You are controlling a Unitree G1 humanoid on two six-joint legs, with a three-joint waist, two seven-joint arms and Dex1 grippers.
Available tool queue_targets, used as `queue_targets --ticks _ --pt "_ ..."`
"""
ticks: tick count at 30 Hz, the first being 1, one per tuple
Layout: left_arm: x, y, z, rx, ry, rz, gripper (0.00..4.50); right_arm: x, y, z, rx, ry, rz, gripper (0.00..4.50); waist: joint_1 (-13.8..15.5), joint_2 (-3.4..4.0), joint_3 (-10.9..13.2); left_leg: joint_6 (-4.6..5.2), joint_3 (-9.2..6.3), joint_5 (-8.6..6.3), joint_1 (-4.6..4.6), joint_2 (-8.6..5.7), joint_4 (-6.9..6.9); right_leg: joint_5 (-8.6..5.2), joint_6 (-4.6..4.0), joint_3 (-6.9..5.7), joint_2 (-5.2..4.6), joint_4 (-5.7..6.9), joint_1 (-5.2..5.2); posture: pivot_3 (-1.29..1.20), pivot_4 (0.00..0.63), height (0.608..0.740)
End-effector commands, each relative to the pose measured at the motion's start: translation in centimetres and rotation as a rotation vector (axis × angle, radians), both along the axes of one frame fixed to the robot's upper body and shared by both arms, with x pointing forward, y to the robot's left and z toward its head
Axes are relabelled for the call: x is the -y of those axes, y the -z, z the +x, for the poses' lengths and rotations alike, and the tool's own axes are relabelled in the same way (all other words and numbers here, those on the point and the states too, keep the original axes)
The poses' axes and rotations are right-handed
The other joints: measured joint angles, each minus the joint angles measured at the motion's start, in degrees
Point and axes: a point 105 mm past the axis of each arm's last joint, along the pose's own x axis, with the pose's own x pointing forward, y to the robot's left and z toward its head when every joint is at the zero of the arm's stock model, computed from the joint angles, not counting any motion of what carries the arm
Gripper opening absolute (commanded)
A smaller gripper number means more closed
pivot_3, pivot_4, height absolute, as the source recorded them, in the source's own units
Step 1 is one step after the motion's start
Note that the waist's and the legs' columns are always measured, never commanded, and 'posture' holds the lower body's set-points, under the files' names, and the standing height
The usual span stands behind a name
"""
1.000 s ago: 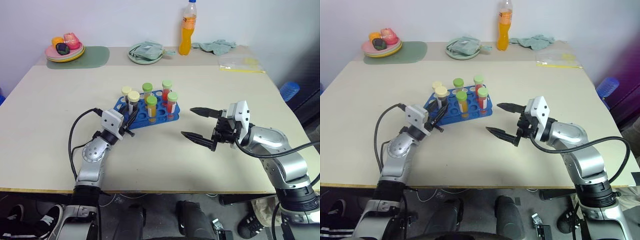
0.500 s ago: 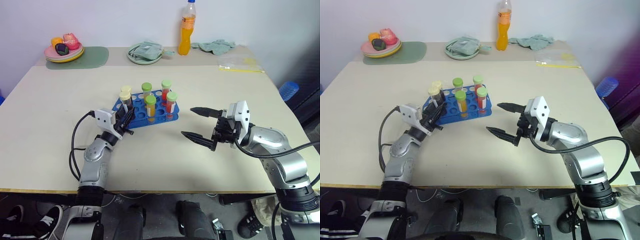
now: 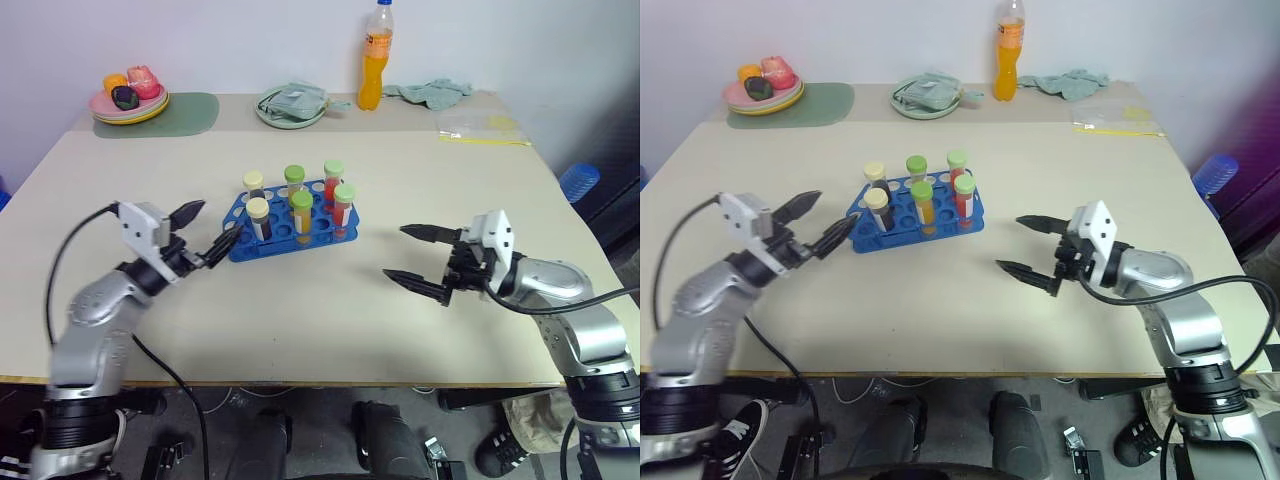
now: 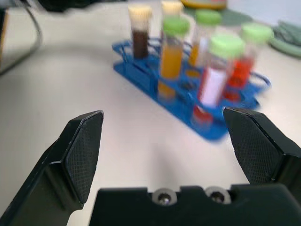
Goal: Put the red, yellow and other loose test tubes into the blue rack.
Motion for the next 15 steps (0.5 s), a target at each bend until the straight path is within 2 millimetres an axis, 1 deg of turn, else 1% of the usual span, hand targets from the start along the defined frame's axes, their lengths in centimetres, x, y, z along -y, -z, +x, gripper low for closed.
queue_targets --ticks 1,4,6,8,11,15 --pt "-0.5 -1.4 -1.5 0.000 0.138 0.049 4.42 2.3 -0.5 0.8 0.056 0.067 -0.014 4.50 -0.1 0.00 0.0 0.00 0.01 0.00 0.00 0.00 0.00 0.00 0.00 0.00 0.00 -0.01 0.00 0.00 0.150 0.740" --pt "-0.8 -1.3 -3.0 -0.053 0.271 0.083 4.42 3.7 -0.3 1.2 0.080 0.103 -0.046 4.50 -0.2 0.02 0.0 0.00 0.03 0.00 0.00 0.01 -0.03 -0.01 -0.02 0.00 -0.01 -0.03 -0.01 0.00 0.150 0.740" --pt "-1.0 -1.1 -3.5 -0.064 0.324 0.117 4.42 4.0 -0.6 1.1 0.090 0.107 -0.049 4.50 -0.2 0.12 0.1 0.00 0.04 0.00 0.00 0.01 -0.07 -0.01 -0.03 0.00 -0.01 -0.03 -0.04 0.00 0.150 0.740" --pt "-0.8 -0.7 -3.8 -0.068 0.354 0.145 4.42 4.4 -0.4 0.8 0.091 0.115 -0.062 4.50 -0.3 0.12 0.1 0.00 0.05 0.00 -0.01 0.04 -0.07 -0.01 -0.03 0.00 0.01 -0.02 -0.07 0.00 0.150 0.740" --pt "-0.5 0.1 -4.0 -0.086 0.372 0.148 4.42 4.7 -0.2 0.3 0.096 0.128 -0.081 4.50 -0.1 0.11 0.1 0.00 0.05 0.00 -0.03 0.04 -0.08 -0.01 -0.03 0.00 0.00 -0.03 -0.06 0.00 0.150 0.740" --pt "0.5 1.1 -3.6 -0.087 0.403 0.139 4.42 4.2 -1.0 0.4 0.124 0.139 -0.078 4.50 -0.1 0.12 0.1 0.00 0.06 0.00 -0.02 0.04 -0.06 -0.01 -0.02 0.01 -0.02 -0.03 -0.06 0.00 0.150 0.740"
